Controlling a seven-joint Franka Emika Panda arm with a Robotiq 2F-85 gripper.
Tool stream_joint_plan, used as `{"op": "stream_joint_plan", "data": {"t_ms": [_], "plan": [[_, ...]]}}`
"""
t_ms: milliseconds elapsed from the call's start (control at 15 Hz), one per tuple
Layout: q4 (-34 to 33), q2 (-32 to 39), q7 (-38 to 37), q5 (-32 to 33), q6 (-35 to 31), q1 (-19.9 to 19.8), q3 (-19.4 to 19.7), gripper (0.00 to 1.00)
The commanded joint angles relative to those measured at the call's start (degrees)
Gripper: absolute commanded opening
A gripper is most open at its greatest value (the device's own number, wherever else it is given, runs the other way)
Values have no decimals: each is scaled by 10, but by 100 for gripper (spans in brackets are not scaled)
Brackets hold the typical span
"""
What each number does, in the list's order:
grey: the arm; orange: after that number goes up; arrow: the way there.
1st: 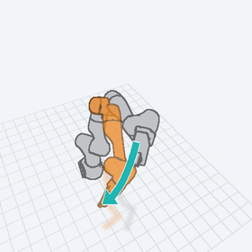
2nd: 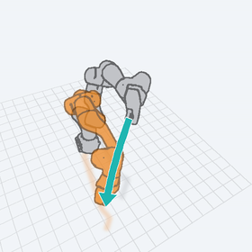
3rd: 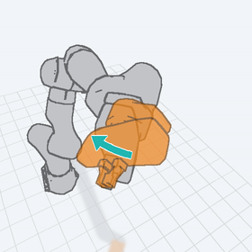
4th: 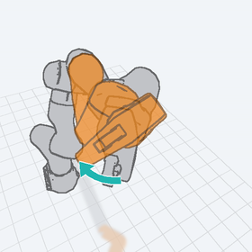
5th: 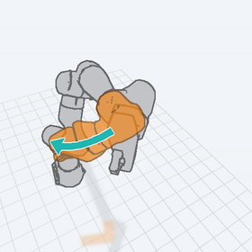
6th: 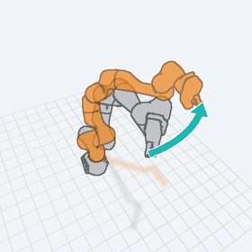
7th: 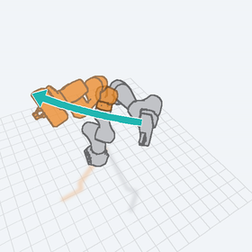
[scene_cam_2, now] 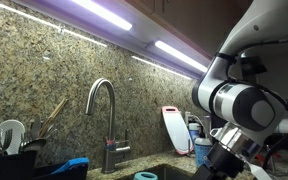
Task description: Take the green lid from the sink and put it on the dish rack
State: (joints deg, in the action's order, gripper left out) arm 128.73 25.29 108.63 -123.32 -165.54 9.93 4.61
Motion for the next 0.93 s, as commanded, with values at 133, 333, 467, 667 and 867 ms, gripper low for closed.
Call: {"op": "stream_joint_plan", "data": {"t_ms": [133, 333, 467, 667, 867], "plan": [[-26, -8, 30, -54, 1, 27, 3, 100], [-65, -1, 46, -86, 1, 37, 11, 100], [-94, 5, 59, -110, 3, 38, 21, 100], [-122, 13, 64, -132, 0, 37, 37, 100], [-137, 23, 68, -149, -3, 37, 57, 100]]}}
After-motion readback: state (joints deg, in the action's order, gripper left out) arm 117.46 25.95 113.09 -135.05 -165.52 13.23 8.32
